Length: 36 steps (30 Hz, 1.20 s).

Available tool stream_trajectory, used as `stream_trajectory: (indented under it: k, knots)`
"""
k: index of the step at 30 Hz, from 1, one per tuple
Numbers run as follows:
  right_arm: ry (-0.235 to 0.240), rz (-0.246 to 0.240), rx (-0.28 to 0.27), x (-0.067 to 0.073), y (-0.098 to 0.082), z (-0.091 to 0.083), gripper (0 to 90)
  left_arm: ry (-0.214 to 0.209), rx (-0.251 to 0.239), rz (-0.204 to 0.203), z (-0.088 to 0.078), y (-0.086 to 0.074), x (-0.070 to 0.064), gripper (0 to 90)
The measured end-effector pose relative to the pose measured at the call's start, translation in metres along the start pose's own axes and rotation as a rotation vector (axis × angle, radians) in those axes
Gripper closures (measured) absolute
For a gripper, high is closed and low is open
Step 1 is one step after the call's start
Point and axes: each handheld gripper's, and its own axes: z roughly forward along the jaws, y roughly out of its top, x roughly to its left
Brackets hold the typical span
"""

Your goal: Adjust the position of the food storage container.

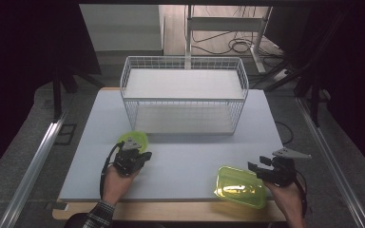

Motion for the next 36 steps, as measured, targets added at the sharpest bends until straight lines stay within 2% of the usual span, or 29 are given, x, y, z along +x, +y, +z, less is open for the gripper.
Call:
stream_trajectory:
  k: [4,5,6,9,13,18,23,24,31,36]
  knots:
    - [0.006,-0.016,0.005,0.001,-0.004,-0.013,60.2,-0.025,-0.013,0.019,-0.003,-0.008,-0.009,89.1]
    - [0.006,-0.016,0.005,0.001,-0.004,-0.013,60.2,-0.025,-0.013,0.019,-0.003,-0.008,-0.009,89.1]
    - [0.011,-0.023,0.001,0.003,-0.007,-0.023,69.3,-0.039,-0.016,0.028,-0.004,-0.01,-0.014,89.1]
    - [0.021,-0.031,-0.001,0.005,-0.013,-0.033,79.6,-0.059,-0.011,0.051,-0.001,-0.012,-0.022,89.4]
    - [0.022,-0.024,0.018,0.008,-0.024,-0.044,88.2,-0.08,0.001,0.076,0.004,-0.014,-0.029,89.5]
    - [0.002,-0.004,0.041,0.012,-0.04,-0.054,88.9,-0.095,0.008,0.092,0.007,-0.016,-0.036,89.4]
    - [-0.015,0.011,0.053,0.014,-0.051,-0.061,88.9,-0.106,0.009,0.092,0.008,-0.018,-0.038,89.2]
    - [-0.023,0.012,0.074,0.015,-0.055,-0.06,88.9,-0.112,0.013,0.096,0.009,-0.019,-0.041,89.2]
    - [-0.017,0.025,0.075,0.019,-0.057,-0.057,88.9,-0.17,0.017,0.095,0.014,-0.02,-0.055,89.2]
    - [0.0,0.029,0.077,0.025,-0.053,-0.049,88.8,-0.207,0.023,0.116,0.018,-0.019,-0.066,89.1]
